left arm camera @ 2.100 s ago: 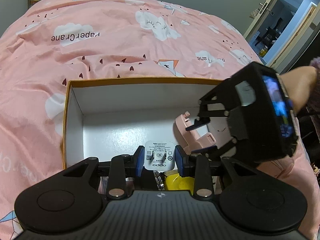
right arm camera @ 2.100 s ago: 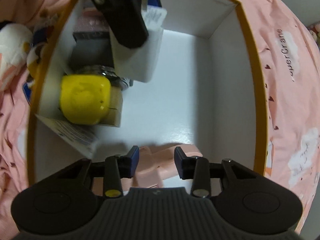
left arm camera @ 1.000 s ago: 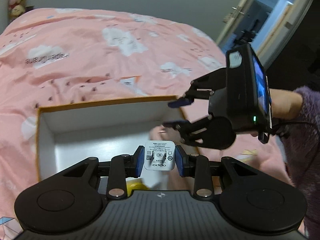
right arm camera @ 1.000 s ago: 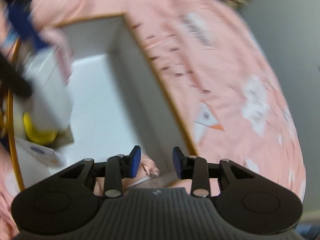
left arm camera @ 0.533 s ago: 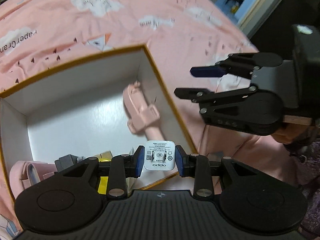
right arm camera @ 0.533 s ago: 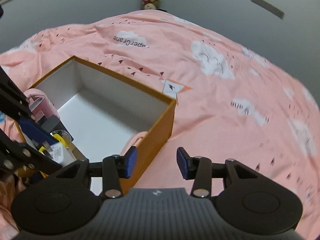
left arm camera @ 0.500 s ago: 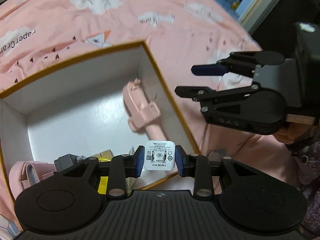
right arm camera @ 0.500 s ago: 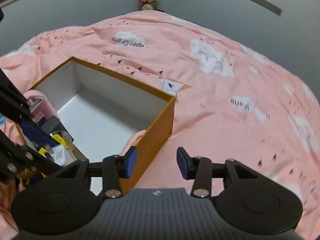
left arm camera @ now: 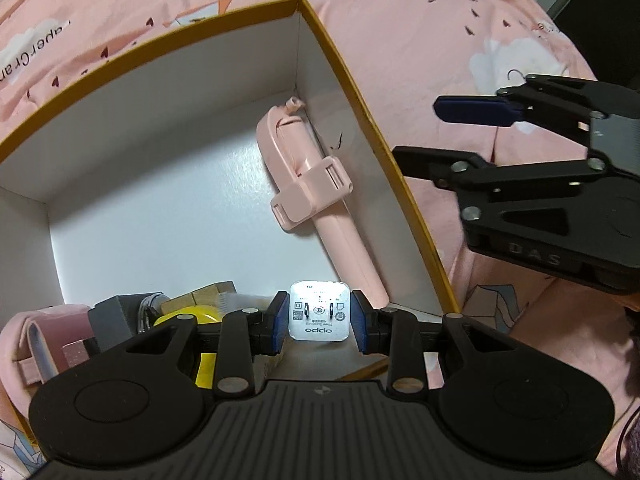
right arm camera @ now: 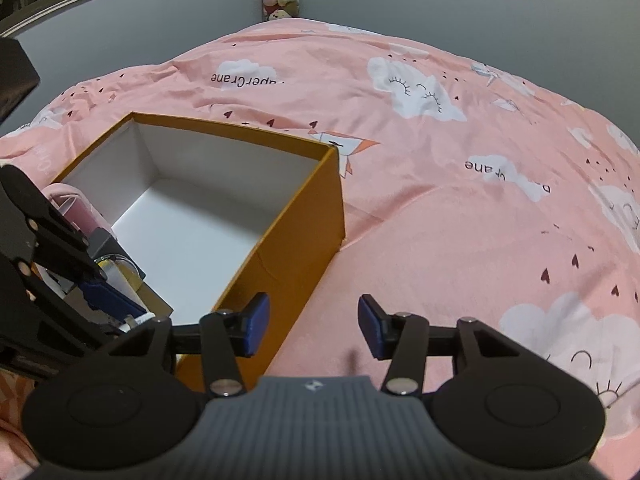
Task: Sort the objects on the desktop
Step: 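Lower the white charger into the box and open the left tool, then move both tools back to the plush toys beside the box, then grasp the white-and-pink striped plush with the right tool and lift it, then grasp the raccoon plush with the left tool while the right tool holds the striped plush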
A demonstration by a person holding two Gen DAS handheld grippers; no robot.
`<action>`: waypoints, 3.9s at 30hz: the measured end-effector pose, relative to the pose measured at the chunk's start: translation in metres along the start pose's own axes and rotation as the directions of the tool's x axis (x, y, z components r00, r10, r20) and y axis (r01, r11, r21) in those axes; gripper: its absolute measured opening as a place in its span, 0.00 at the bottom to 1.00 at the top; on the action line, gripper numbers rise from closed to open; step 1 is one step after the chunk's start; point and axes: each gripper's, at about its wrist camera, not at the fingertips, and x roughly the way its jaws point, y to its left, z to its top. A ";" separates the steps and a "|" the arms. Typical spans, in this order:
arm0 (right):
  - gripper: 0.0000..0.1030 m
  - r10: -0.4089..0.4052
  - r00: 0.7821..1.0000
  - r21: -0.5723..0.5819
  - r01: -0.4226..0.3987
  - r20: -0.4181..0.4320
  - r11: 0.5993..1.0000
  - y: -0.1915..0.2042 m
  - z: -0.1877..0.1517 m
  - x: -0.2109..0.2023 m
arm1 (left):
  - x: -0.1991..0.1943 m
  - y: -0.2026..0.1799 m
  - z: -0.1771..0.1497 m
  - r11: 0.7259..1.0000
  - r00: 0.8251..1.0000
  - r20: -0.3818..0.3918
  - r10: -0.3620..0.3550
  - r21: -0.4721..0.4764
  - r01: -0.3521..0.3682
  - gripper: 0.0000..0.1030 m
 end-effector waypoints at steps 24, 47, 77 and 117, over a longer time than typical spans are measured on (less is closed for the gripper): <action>0.59 0.025 0.991 0.097 -0.038 0.128 0.995 0.037 0.002 -0.074 | -0.120 0.027 -0.059 0.999 0.959 0.282 -0.030 -0.032 0.040 0.36; 0.74 0.310 0.942 0.033 -0.308 -0.132 0.951 0.209 -0.073 -0.038 | -0.102 0.096 -0.249 0.923 0.969 0.202 0.141 -0.382 -0.054 0.36; 0.53 0.360 0.916 -0.006 -0.367 -0.175 0.930 0.207 -0.076 -0.064 | -0.107 0.101 -0.260 0.945 0.943 0.297 0.153 -0.321 -0.052 0.48; 0.62 0.015 0.985 0.181 0.017 -0.171 0.983 0.105 -0.089 -0.059 | 0.011 0.069 -0.177 0.934 0.990 -0.086 0.115 0.350 -0.078 0.59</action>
